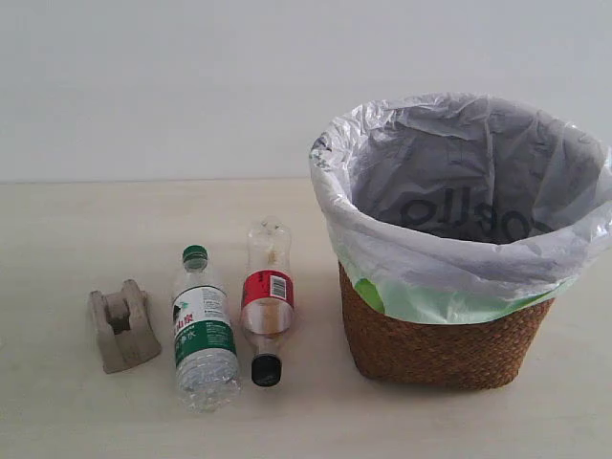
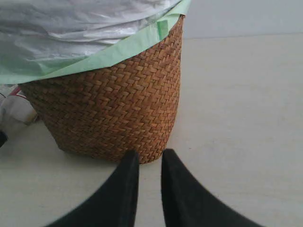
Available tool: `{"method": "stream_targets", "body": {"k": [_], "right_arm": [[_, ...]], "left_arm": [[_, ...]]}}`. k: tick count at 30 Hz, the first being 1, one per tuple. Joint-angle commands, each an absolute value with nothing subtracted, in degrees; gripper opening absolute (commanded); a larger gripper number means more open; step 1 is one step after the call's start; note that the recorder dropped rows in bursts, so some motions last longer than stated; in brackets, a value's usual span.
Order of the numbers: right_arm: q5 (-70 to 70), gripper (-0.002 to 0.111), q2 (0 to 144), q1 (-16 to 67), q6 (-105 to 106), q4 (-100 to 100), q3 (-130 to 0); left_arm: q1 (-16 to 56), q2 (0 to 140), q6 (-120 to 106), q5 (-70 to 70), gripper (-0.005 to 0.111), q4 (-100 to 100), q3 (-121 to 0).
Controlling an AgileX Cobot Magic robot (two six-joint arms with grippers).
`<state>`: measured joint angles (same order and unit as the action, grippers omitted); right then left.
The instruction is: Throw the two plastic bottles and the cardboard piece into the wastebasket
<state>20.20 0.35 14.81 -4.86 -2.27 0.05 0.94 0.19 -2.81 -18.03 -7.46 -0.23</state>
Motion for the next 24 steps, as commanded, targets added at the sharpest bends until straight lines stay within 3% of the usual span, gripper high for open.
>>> {"method": "stream_targets", "body": {"k": [1, 15, 20, 24], "right_arm": [[19.55, 0.013, 0.0, 14.9, -4.58, -2.26, 0.0], [19.55, 0.013, 0.0, 14.9, -4.58, -2.26, 0.0], [19.55, 0.013, 0.0, 14.9, -4.58, -2.26, 0.0], [19.55, 0.013, 0.0, 14.9, -4.58, -2.26, 0.0]], "left_arm": [[0.91, 0.0, -2.52, -17.74, 0.004, -7.29, 0.0], [0.91, 0.0, -2.54, -17.62, 0.004, -7.29, 0.0], [0.91, 0.0, 9.18, -18.93, 0.004, -39.17, 0.0], [0.91, 0.0, 9.03, -19.29, 0.004, -45.6, 0.0]]}}
